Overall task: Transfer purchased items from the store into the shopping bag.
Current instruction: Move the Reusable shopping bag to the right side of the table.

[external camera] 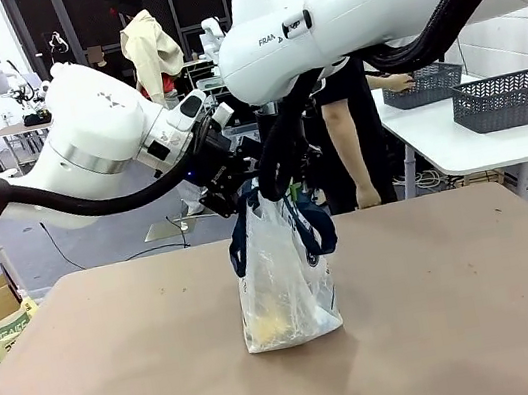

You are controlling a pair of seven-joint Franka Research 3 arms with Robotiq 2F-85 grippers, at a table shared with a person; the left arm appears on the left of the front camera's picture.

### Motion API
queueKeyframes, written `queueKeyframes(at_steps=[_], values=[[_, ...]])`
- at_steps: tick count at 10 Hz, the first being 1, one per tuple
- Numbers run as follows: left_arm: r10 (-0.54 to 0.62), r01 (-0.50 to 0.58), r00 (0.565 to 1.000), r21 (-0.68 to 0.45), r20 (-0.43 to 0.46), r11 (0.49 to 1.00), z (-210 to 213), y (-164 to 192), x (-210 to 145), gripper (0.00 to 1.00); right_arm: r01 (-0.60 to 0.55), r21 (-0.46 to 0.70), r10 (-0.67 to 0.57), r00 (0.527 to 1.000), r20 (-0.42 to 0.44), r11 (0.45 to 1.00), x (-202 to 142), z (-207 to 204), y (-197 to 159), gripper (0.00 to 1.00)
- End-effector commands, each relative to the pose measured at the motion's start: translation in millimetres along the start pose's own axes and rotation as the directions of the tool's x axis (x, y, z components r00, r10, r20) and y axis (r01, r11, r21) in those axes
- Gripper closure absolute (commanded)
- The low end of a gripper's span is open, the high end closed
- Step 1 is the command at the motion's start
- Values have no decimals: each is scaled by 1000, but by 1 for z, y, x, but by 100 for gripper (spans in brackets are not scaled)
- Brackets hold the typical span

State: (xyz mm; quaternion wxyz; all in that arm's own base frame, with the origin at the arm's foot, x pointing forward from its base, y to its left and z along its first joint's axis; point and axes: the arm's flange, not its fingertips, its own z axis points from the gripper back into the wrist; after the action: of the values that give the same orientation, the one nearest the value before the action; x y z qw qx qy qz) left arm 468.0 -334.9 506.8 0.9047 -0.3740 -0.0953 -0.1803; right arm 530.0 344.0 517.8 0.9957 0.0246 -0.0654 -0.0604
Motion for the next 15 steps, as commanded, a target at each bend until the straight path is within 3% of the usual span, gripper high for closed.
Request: queueKeyframes(at_steps=[1,2,7,15], values=[[-72,73,997,64,-18,995,-1,-1,-3,0,11,40,-10,1000,-5,999,2,-3,-1,100],[-90,91,996,79,-20,993,-2,-2,-3,0,10,39,-10,1000,-5,999,2,-3,-1,100],[-139,143,990,147,-34,979,-3,-5,-6,100,9,40,-8,1000,-11,999,2,-4,-3,100],[-130,132,991,153,-24,979,2,-4,-9,100,17,50,-16,1000,-19,999,2,-4,-5,100]])
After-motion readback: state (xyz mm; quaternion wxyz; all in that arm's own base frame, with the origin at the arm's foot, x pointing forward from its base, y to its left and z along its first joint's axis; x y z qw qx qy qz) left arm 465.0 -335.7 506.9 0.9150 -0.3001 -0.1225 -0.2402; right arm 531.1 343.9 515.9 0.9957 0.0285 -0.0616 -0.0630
